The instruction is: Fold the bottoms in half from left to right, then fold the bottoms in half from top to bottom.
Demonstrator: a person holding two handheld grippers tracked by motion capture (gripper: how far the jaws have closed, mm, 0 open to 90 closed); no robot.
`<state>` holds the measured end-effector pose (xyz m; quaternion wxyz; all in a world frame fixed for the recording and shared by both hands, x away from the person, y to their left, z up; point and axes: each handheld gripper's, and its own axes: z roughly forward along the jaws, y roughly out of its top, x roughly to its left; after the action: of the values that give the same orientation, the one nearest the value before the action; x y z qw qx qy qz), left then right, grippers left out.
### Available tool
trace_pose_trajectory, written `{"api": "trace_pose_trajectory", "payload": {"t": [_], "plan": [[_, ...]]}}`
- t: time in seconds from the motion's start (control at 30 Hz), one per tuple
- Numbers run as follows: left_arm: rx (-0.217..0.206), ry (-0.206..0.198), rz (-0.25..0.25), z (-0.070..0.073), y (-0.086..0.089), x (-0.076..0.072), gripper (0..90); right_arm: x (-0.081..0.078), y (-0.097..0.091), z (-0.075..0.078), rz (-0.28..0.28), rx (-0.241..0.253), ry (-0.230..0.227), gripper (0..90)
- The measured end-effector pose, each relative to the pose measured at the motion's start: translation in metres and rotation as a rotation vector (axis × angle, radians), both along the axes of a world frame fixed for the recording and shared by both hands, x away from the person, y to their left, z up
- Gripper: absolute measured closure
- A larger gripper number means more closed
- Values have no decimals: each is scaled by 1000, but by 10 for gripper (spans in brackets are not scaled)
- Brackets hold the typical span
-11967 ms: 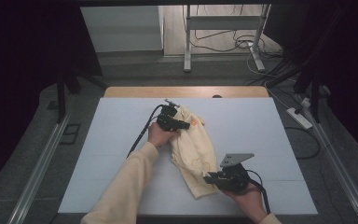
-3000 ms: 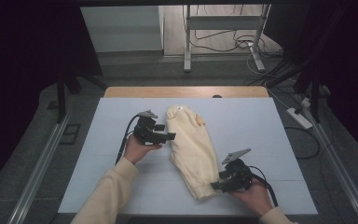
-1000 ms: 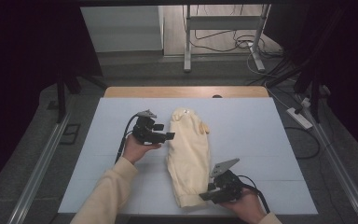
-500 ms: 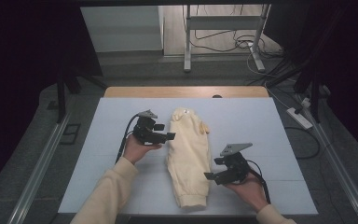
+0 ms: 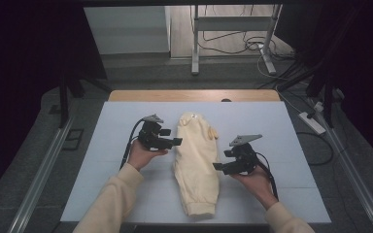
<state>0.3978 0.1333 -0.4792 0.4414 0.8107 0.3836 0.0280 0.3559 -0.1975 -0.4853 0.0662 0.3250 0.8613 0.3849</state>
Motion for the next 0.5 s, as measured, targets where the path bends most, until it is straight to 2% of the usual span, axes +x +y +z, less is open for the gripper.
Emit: {"api": "trace_pose_trajectory", "payload": {"t": [0.5], "plan": [[0, -6, 17, -1, 4, 3, 269, 24, 6, 2, -23, 7, 3, 270]]}}
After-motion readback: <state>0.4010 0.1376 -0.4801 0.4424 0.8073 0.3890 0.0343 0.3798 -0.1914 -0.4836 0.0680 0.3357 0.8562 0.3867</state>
